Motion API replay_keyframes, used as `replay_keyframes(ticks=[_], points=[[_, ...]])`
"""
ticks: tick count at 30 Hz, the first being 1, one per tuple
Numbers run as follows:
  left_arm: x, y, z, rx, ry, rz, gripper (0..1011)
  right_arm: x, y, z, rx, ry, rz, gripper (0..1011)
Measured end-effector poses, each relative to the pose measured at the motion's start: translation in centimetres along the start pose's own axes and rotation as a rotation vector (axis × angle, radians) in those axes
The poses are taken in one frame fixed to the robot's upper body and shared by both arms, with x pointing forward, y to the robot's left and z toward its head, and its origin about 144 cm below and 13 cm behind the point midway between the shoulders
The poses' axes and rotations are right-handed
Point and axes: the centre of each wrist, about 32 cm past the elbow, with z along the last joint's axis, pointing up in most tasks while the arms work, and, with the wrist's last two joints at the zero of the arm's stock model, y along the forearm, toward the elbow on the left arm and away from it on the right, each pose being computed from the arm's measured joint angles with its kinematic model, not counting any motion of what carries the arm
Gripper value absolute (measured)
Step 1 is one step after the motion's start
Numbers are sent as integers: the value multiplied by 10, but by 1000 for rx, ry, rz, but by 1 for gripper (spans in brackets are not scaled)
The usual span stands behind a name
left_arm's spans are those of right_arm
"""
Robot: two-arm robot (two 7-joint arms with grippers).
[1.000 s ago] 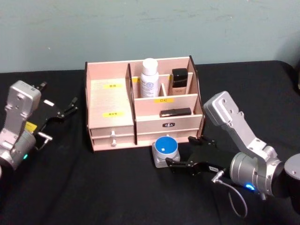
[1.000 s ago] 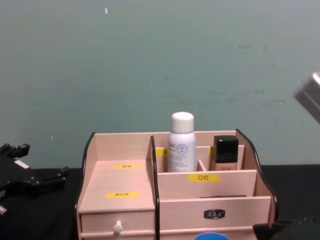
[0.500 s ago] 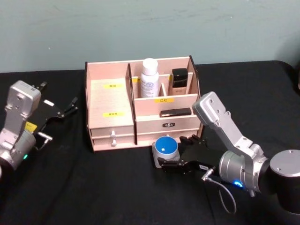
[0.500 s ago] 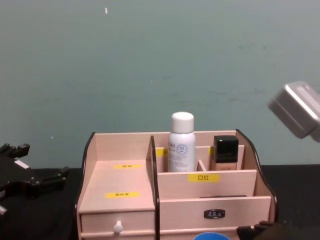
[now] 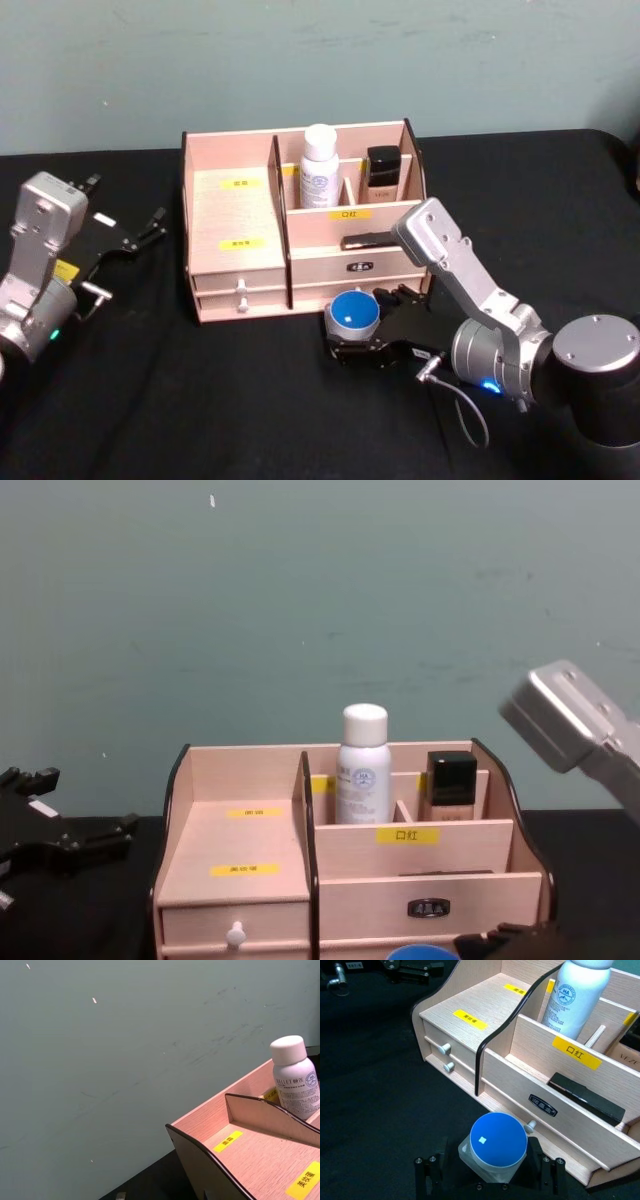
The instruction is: Pick up the facial cleanser and watermelon frost from the table and place them into the tiered storage box.
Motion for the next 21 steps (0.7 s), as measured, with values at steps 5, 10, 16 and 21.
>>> replay_keyframes(ticks=[5,10,16,21], points=[[0,0,0,0,0,0,1010,0,5,-1,-5,-1,-6,1002],[0,0,0,0,0,0,1010,1,8,-1,-5,-1,-11,1002],[0,0,0,0,0,0,1010,2,11,-2,-5,-3,-19,1002],[0,0,0,0,0,0,1010,2,11,-1,-5,-4,-20,1002]])
